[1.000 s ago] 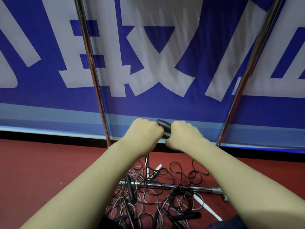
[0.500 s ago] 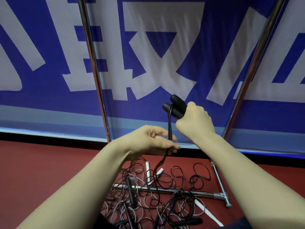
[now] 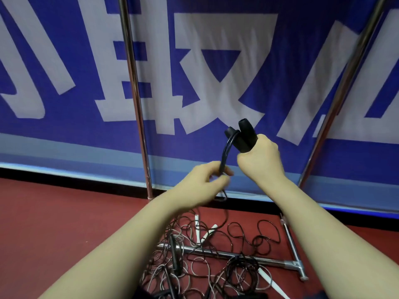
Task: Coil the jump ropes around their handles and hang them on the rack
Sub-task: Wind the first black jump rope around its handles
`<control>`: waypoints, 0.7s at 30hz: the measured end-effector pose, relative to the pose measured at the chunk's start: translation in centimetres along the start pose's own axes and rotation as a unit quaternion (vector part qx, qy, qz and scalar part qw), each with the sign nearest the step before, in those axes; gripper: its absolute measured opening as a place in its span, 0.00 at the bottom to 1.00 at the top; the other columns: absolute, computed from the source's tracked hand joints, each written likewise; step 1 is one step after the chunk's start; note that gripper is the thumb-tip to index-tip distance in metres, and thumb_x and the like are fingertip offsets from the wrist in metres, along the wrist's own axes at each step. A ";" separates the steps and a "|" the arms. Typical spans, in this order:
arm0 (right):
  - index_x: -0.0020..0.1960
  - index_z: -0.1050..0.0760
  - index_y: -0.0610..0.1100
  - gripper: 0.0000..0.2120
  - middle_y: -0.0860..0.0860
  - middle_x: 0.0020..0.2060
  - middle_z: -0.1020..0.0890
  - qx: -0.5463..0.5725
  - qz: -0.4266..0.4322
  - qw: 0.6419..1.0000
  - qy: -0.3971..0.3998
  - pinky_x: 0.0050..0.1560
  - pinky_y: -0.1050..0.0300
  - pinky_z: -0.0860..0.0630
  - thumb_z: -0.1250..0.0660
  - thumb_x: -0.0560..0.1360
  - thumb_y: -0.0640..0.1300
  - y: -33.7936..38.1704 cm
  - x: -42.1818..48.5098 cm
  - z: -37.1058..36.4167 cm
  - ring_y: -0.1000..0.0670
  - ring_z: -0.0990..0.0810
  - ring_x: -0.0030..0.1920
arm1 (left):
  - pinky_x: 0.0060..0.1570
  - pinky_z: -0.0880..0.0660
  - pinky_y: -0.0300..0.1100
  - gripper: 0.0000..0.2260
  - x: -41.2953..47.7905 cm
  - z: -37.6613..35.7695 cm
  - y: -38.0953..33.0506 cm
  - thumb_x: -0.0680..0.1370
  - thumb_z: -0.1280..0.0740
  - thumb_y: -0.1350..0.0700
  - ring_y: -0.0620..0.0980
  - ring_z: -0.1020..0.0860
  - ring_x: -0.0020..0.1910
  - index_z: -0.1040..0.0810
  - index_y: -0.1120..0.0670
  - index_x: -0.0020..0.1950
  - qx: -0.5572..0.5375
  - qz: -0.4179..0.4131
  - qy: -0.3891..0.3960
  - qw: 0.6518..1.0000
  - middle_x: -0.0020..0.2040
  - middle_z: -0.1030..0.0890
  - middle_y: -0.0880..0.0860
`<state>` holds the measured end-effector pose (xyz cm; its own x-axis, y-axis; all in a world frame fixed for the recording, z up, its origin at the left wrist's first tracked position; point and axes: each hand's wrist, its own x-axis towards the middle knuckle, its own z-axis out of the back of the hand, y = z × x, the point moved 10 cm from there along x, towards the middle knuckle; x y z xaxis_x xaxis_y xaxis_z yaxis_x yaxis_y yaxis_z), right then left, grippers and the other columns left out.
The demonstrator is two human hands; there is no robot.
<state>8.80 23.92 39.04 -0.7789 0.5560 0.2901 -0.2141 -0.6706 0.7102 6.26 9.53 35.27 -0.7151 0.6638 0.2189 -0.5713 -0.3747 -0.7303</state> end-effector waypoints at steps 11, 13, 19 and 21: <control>0.50 0.33 0.42 0.11 0.47 0.40 0.24 -0.109 0.095 0.989 0.018 0.39 0.51 0.30 0.33 0.73 0.44 2.8 -1.1 -1.4 0.42 0.26 0.42 | 0.45 0.23 0.45 0.24 0.3 2.1 -1.6 0.84 0.47 0.43 0.49 0.27 0.33 0.25 0.57 0.37 -0.338 0.059 -0.072 0.937 0.30 0.26 0.52; 0.49 0.34 0.41 0.11 0.49 0.37 0.28 -0.128 0.103 0.986 0.006 0.39 0.52 0.32 0.33 0.73 0.44 3.0 -1.2 -1.3 0.42 0.27 0.41 | 0.34 0.27 0.42 0.22 0.3 1.7 -1.5 0.85 0.48 0.46 0.49 0.30 0.28 0.31 0.56 0.36 -0.375 0.078 -0.069 0.921 0.29 0.27 0.52; 0.47 0.40 0.42 0.12 0.51 0.31 0.36 -0.205 0.122 0.971 -0.016 0.37 0.52 0.36 0.35 0.74 0.42 3.4 -1.5 -1.3 0.43 0.31 0.37 | 0.22 0.42 0.35 0.15 -0.1 0.7 -1.5 0.86 0.49 0.52 0.45 0.41 0.19 0.27 0.60 0.52 -0.339 0.101 -0.072 0.933 0.21 0.35 0.49; 0.47 0.40 0.42 0.13 0.51 0.32 0.36 -0.211 0.123 0.970 -0.013 0.37 0.53 0.36 0.35 0.75 0.43 3.5 -1.7 -1.5 0.43 0.31 0.38 | 0.22 0.41 0.35 0.13 -0.1 0.8 -1.6 0.86 0.47 0.53 0.45 0.40 0.19 0.29 0.61 0.53 -0.303 0.087 -0.072 0.946 0.21 0.34 0.49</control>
<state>8.50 19.92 40.11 -0.8229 0.3631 0.4371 -0.2507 -0.9223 0.2941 6.89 9.54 36.97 -0.8491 0.5156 0.1150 -0.1354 -0.0021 -0.9908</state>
